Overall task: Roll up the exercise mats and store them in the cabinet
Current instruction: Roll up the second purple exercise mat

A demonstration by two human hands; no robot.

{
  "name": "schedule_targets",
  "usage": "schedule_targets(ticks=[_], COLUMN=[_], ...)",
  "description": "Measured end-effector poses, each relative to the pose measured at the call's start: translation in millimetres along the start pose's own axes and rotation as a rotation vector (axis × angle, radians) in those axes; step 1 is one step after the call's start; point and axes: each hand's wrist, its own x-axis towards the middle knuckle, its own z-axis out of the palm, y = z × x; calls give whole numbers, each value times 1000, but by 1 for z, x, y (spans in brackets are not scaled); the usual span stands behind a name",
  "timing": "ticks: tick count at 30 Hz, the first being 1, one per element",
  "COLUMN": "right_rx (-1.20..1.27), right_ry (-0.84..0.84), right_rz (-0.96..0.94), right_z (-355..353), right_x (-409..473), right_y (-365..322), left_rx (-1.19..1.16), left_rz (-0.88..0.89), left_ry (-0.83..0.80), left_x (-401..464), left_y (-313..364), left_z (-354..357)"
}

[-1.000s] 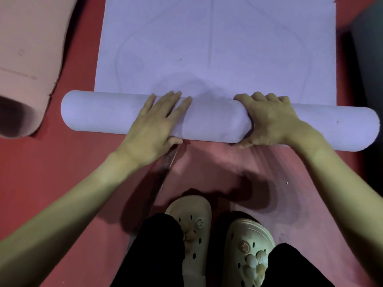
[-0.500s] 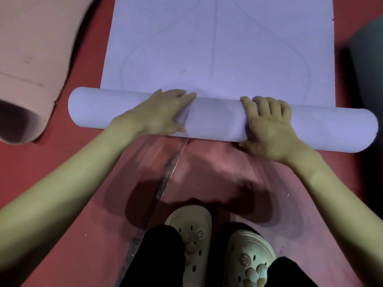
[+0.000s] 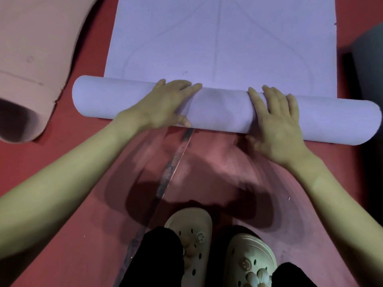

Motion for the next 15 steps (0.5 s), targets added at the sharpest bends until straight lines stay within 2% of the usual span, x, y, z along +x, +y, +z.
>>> schedule_targets(ticks=[4, 8, 15], right_rx=[-56, -54, -77], right_ry=[23, -68, -127], right_rz=[28, 39, 51], right_z=[6, -2, -14], right_x=[6, 28, 49], right_y=[-1, 7, 12], left_rx=[-19, 91, 125], left_rz=[-42, -28, -85], left_ry=[-58, 89, 138], left_x=[6, -4, 13], left_y=[2, 13, 6], left_z=[-7, 4, 6])
